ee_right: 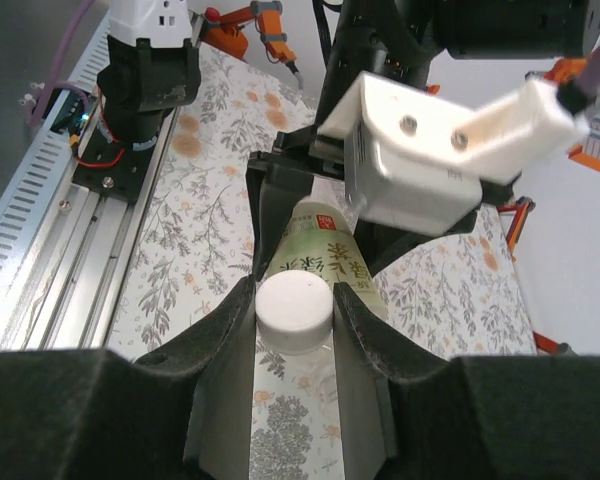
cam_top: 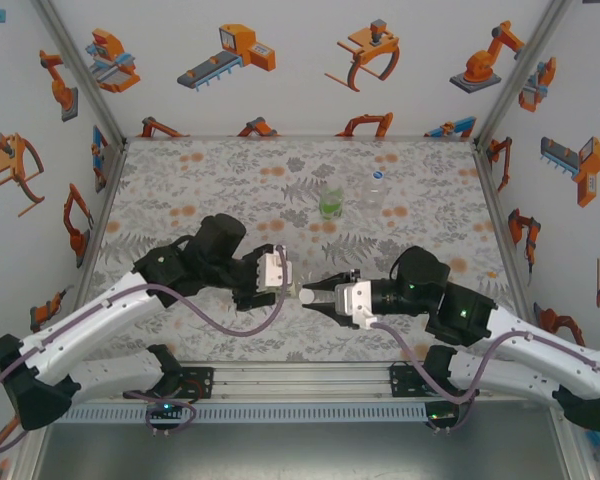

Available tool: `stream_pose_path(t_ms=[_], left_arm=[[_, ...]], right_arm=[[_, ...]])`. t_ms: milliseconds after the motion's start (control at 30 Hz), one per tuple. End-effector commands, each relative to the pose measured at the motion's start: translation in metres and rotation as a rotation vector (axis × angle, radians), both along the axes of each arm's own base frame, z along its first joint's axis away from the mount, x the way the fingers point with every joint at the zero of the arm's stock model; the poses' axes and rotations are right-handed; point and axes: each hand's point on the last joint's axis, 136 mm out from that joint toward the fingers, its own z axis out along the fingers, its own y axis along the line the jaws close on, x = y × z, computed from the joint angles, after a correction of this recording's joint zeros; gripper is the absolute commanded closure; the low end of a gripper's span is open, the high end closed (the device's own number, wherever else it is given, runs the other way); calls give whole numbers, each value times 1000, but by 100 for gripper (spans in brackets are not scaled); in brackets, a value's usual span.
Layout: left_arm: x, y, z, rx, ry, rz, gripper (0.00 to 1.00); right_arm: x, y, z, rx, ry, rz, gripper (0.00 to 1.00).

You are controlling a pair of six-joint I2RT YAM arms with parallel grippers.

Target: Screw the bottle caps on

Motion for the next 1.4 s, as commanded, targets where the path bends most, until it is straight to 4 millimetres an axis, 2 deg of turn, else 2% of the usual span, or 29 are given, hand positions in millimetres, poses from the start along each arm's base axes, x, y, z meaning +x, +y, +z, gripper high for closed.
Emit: stream_pose_path(t_ms=[0, 133, 267, 367, 467, 633, 800, 867, 1000, 1200, 1300, 1367], left_arm=[[20, 8, -10, 42, 25, 139, 100], [54, 27, -3, 21, 26, 353, 100], [78, 50, 21, -119, 30, 528, 100], [81, 59, 37, -224, 43, 571, 100], [78, 61, 49, -287, 56, 582, 100], [68, 56, 57, -320, 77, 528, 100], [64, 57, 62, -336, 65, 513, 100], [63, 58, 63, -339, 59, 515, 100], [60, 59, 63, -341, 62, 508, 100], [57, 61, 64, -348, 59, 503, 100], [56, 63, 64, -345, 52, 507, 100], [56, 64, 64, -344, 48, 511, 100]], right_arm=[[12, 1, 0, 9, 34, -76, 100], [42, -1, -19, 0, 136, -252, 100], [77, -1, -52, 25, 306, -463, 100], [102, -2, -83, 42, 434, -608, 100], [118, 0, -119, 24, 503, -706, 100], [132, 14, -178, -41, 539, -728, 100], [140, 26, -220, -65, 636, -700, 100], [135, 33, -235, -120, 669, -633, 100], [137, 34, -263, -187, 698, -643, 100], [133, 21, -294, -258, 753, -681, 76], [130, 17, -296, -268, 786, -694, 55], [130, 16, -294, -286, 803, -704, 49]])
